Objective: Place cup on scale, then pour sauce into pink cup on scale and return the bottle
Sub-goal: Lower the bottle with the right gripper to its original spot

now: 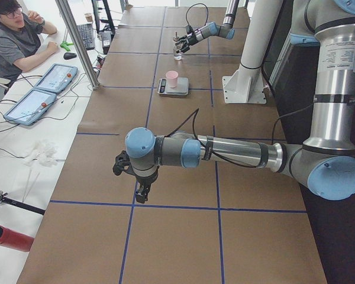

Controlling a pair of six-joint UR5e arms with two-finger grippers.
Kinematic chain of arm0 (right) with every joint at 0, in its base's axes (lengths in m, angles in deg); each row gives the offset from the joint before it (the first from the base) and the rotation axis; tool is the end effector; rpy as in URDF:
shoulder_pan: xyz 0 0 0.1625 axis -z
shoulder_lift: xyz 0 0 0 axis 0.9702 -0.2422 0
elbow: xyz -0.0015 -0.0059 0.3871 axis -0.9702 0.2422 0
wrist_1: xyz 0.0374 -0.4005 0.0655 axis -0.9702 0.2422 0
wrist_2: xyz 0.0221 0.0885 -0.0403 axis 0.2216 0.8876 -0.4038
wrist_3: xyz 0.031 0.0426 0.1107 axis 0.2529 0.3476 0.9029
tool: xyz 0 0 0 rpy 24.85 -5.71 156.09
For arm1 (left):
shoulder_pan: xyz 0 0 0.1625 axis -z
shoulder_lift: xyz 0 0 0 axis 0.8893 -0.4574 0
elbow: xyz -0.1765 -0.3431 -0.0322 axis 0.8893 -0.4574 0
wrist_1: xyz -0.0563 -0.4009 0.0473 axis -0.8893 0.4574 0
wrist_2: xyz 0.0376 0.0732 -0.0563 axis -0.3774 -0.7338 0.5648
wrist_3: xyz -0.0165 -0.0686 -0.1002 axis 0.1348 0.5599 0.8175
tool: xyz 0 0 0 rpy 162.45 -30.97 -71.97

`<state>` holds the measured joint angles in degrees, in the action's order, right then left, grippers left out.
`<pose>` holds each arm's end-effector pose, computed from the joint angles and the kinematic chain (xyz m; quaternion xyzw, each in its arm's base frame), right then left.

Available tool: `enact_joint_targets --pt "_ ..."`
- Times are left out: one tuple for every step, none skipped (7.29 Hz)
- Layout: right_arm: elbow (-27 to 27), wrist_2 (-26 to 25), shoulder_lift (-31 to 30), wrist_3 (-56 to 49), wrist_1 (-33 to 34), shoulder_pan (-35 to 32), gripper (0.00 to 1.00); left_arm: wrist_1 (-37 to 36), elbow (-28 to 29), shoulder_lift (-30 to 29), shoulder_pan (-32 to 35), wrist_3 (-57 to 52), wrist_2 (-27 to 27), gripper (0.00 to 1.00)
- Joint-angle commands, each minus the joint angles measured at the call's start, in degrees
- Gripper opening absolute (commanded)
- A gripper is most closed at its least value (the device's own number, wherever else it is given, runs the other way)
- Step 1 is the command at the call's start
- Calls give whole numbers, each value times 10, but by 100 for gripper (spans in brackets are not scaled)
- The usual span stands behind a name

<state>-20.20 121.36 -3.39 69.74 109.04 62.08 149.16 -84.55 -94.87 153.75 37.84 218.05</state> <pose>-0.4125 -0.3352 0.4477 0.4998 -0.3274 0.1323 0.7909 -0.0535 -0.4866 0.5863 0.0752 0.3830 0.1164 0.9133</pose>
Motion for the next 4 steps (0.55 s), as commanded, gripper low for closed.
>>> enact_joint_targets --pt "-1 -2 -32 38 -35 10 100 0 0 0 0 0 0 100" --pt "-1 -11 -58 38 -68 24 100 0 0 0 0 -1 0 100" --pt "-2 -28 -61 38 -79 39 100 0 0 2 -1 -1 0 100" --pt "-10 -40 -61 38 -79 53 100 0 0 2 -1 -1 0 100"
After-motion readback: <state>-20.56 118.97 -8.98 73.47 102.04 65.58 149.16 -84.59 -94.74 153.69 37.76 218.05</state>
